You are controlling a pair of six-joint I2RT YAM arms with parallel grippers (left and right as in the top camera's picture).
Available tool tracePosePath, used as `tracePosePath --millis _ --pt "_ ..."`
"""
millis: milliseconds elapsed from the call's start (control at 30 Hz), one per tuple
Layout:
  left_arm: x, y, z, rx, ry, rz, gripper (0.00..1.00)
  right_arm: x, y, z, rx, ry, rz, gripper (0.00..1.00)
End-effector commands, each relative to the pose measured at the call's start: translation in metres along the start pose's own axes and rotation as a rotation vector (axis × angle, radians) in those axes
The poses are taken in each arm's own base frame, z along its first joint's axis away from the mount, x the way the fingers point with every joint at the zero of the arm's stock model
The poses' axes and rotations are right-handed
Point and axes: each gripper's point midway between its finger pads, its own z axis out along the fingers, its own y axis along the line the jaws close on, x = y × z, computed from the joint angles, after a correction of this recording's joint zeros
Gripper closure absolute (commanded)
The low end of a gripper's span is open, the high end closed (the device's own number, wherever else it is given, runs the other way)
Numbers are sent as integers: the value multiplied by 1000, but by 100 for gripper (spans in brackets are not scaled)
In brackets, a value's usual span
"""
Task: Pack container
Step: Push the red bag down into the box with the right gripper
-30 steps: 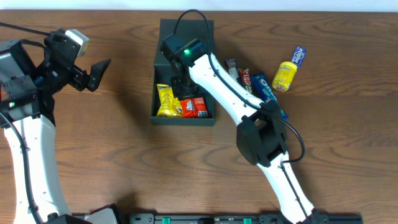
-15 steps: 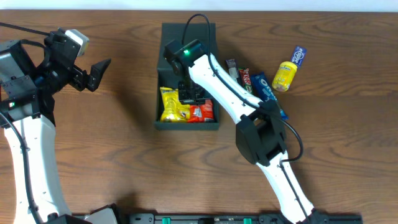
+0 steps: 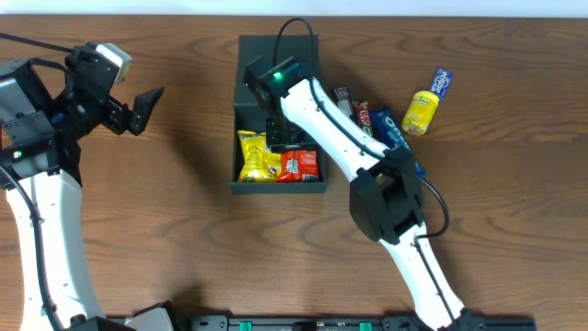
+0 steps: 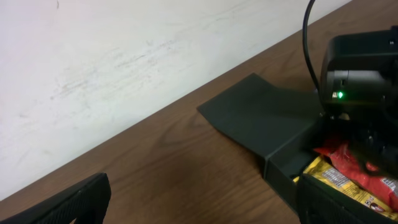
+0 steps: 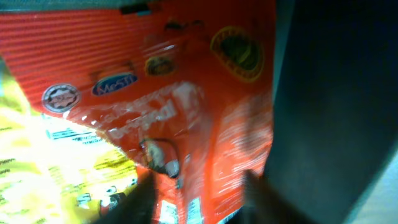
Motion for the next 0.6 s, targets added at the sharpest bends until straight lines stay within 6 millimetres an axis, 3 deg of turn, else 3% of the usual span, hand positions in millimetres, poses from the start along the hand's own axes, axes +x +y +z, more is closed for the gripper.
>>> tracePosePath --millis 0,33,333,367,433,467,500,567 --pt "-1 0 1 10 -8 -13 5 -15 -10 -28 -32 -68 -10 82" --pt "-1 0 1 10 -8 -13 5 -16 -11 -33 -39 -77 -30 98" --pt "-1 0 1 10 -8 -13 5 -14 -4 -24 -37 -71 -124 99" --pt "-1 0 1 10 -9 -12 5 -13 -4 -21 -33 -66 -124 92" --pt "-1 0 1 10 -8 -13 5 -12 -5 -19 -29 -61 -125 41" --pt "-1 1 1 10 -8 -12 5 -13 -5 -19 -29 -61 -124 27" --pt "-1 1 1 10 -8 -12 5 -13 -6 -19 -30 -62 -122 18" --pt "-1 1 1 10 -9 -12 5 -14 -7 -20 -30 -62 -119 12"
